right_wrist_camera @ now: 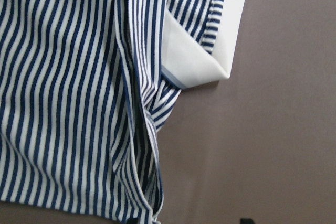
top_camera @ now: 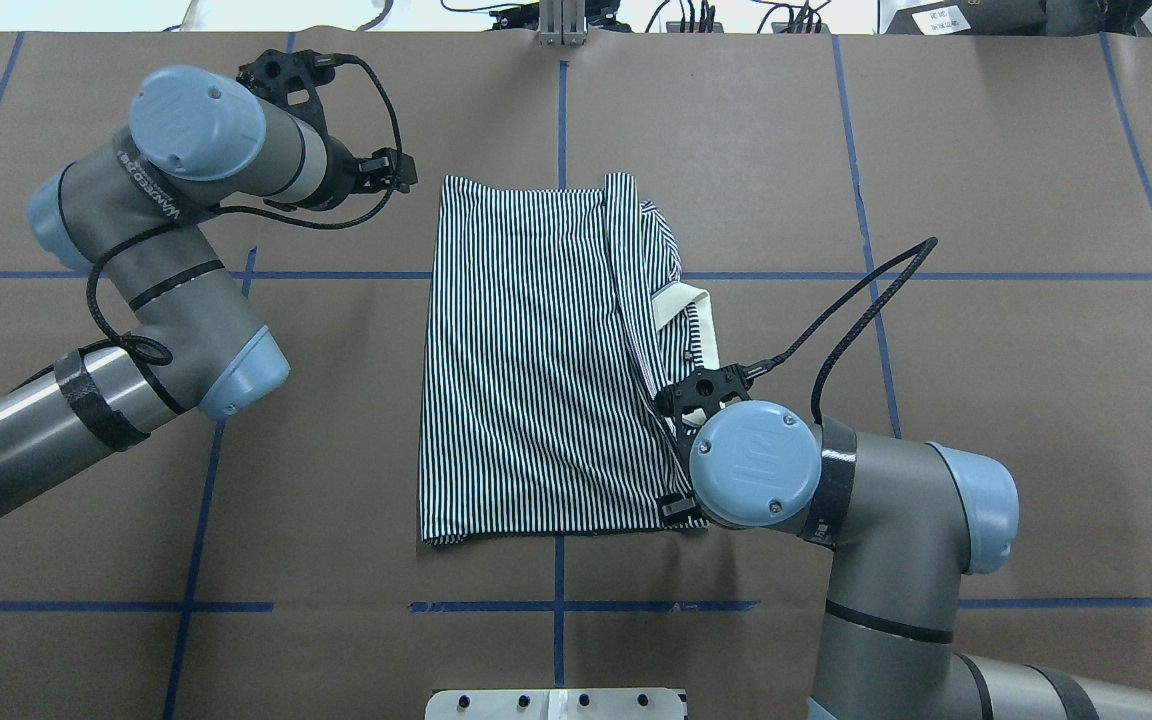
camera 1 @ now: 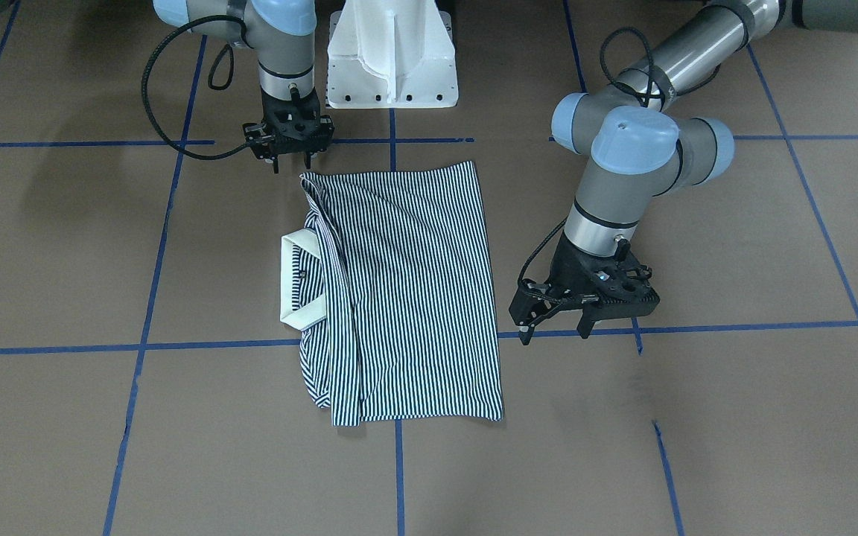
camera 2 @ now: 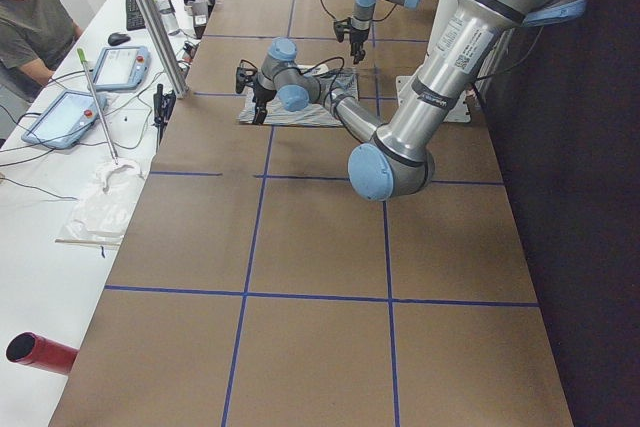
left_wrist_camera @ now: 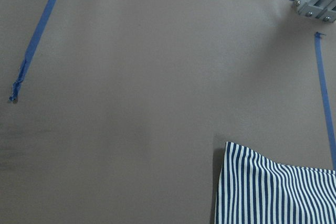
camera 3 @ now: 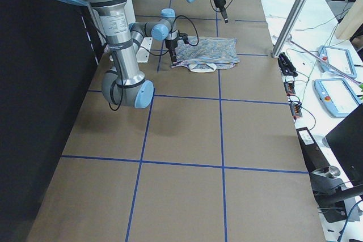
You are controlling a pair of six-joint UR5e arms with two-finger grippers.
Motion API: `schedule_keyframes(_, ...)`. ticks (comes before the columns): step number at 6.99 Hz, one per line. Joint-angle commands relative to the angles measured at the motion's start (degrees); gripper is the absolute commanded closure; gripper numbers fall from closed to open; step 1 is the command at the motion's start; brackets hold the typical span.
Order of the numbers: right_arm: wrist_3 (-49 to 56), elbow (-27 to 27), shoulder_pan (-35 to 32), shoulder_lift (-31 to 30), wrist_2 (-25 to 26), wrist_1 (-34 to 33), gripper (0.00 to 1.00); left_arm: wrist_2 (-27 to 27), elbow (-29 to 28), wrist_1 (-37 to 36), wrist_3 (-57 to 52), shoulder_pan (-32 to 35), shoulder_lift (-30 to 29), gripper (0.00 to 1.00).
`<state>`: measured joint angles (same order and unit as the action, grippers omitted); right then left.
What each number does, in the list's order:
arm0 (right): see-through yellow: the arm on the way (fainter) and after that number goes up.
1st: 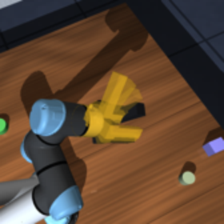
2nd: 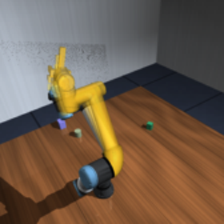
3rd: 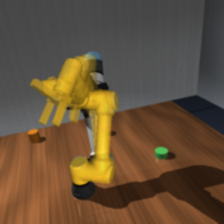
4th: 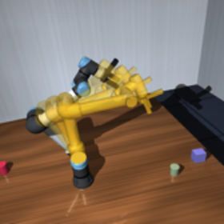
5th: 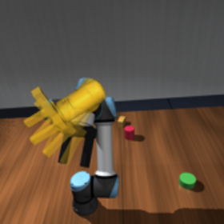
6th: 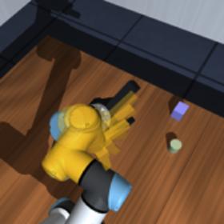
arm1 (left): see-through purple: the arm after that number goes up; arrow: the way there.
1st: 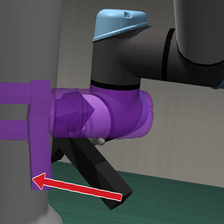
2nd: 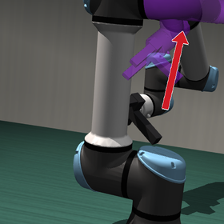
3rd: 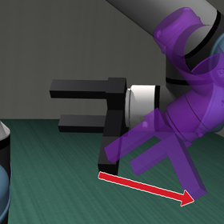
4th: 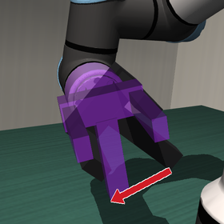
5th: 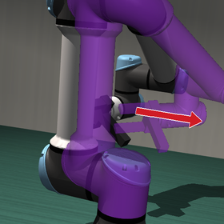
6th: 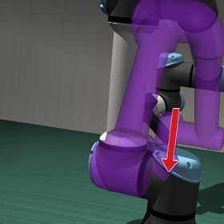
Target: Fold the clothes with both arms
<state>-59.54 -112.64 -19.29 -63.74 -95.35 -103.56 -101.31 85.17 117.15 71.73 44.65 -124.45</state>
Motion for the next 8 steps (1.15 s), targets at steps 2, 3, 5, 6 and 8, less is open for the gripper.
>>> schedule_keyframes(2,4.3,11.2,-5.4,9.9,-0.2,0.1,0.0,0.0,0.0,0.0,-0.2,0.2,-0.1,0.0)
schedule_keyframes(3,4.3,16.2,-5.4,12.3,-0.2,4.0,0.0,0.0,0.0,0.0,-0.3,0.3,-0.1,0.0)
schedule_keyframes(5,4.5,20.3,-5.8,12.8,-2.4,7.1,0.0,0.0,0.0,0.0,-0.4,0.4,-0.1,0.0)
schedule_keyframes(6,4.7,20.4,-6.9,12.6,-4.7,7.1,0.0,0.0,0.0,0.0,-0.4,0.4,-0.1,0.0)
schedule_keyframes(8,4.8,20.4,-7.6,12.1,-6.2,6.9,0.0,0.0,0.0,0.0,-0.4,0.4,-0.1,0.0)
